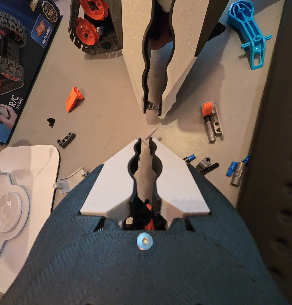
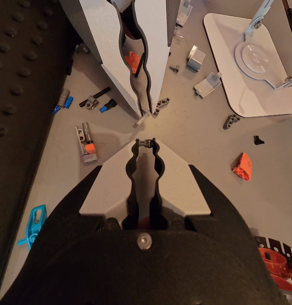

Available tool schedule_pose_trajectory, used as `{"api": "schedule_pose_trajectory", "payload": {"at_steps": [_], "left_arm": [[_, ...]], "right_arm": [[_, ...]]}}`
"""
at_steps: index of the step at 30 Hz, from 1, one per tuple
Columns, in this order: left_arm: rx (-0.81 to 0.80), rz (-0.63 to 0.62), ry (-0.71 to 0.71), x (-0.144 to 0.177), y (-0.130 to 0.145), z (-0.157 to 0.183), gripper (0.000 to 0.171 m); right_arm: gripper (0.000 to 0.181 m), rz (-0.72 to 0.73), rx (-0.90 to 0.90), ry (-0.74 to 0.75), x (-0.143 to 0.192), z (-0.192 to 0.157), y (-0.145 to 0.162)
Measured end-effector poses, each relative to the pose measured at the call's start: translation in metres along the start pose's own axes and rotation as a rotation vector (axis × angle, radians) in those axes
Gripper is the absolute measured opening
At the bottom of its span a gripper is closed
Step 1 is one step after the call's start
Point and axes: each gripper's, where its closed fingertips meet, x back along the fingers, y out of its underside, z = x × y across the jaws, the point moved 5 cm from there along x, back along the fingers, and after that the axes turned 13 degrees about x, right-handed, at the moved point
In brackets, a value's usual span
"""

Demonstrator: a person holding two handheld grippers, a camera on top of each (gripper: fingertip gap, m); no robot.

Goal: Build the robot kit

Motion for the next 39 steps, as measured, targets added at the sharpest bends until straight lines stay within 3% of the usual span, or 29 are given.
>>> {"api": "schedule_pose_trajectory", "payload": {"at_steps": [39], "left_arm": [[0.029,0.022,-0.004,-0.0012,-0.0028,-0.0028,0.009]], "right_arm": [[0.013,0.020,0.043,0.047,0.0051,0.0046,-0.0004]]}}
